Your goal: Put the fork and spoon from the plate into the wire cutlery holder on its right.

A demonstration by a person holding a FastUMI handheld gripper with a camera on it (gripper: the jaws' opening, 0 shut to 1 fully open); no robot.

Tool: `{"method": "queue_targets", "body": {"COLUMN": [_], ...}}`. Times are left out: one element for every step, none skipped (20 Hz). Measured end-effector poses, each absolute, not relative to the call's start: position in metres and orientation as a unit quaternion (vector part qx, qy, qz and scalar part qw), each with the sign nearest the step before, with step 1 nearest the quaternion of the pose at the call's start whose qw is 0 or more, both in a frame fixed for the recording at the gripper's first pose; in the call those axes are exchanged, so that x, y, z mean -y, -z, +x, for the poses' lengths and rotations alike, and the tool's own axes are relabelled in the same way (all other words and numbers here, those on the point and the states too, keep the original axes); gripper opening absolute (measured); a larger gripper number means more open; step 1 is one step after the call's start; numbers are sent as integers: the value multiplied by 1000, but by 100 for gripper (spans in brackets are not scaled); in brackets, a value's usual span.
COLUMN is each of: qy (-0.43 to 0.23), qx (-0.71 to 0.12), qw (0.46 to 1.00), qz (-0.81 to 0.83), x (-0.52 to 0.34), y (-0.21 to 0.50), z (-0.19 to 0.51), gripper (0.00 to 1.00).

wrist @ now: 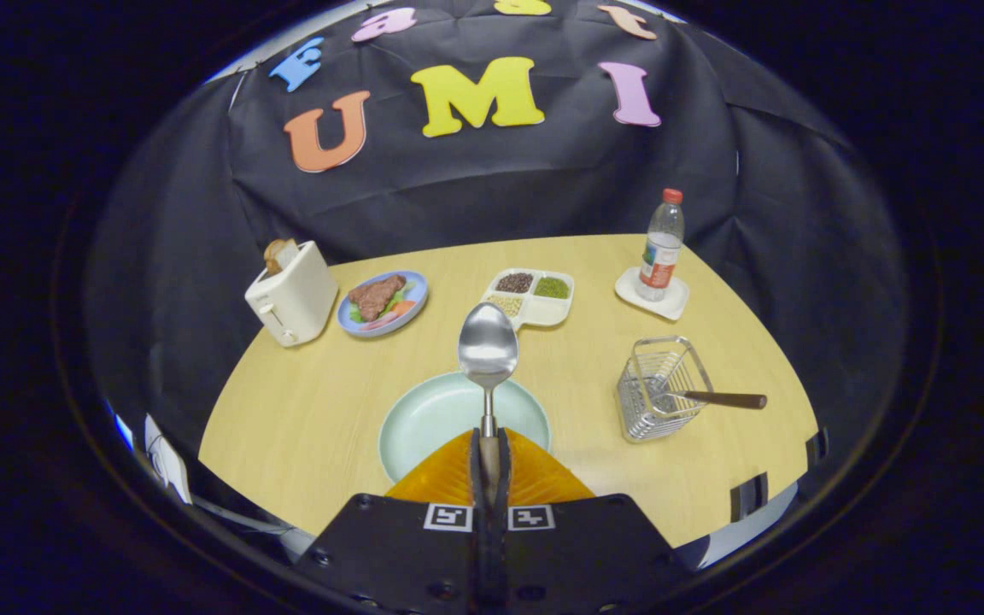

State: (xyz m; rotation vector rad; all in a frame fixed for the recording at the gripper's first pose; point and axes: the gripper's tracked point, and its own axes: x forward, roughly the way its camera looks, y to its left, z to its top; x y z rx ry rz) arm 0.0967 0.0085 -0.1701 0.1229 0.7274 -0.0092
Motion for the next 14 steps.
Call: {"method": "queue_targets", "body": {"qy": [10,15,18,23,29,34,38,43,47,51,54,56,58,60], "qx": [-352,-349,-348,-348,-348,-348,-348,-347,-347,-346,-346,-347,-350,-353], "qw": [934,935,935,934,934,934,933,933,933,933,933,932,931,929], "qz": [63,66,71,74,75,77,79,81,81,82,83,86,87,87], "x": [2,13,22,33,45,54,64,73,81,89,96,102,108,113], "y": [168,166,164,163,162,161,161,160,158,158,158,159,161,163], "z": [95,94,92,91,91,91,91,90,92,93,94,94,95,96], "gripper": [1,1,1,0,0,0,0,0,0,0,0,0,0,0]}}
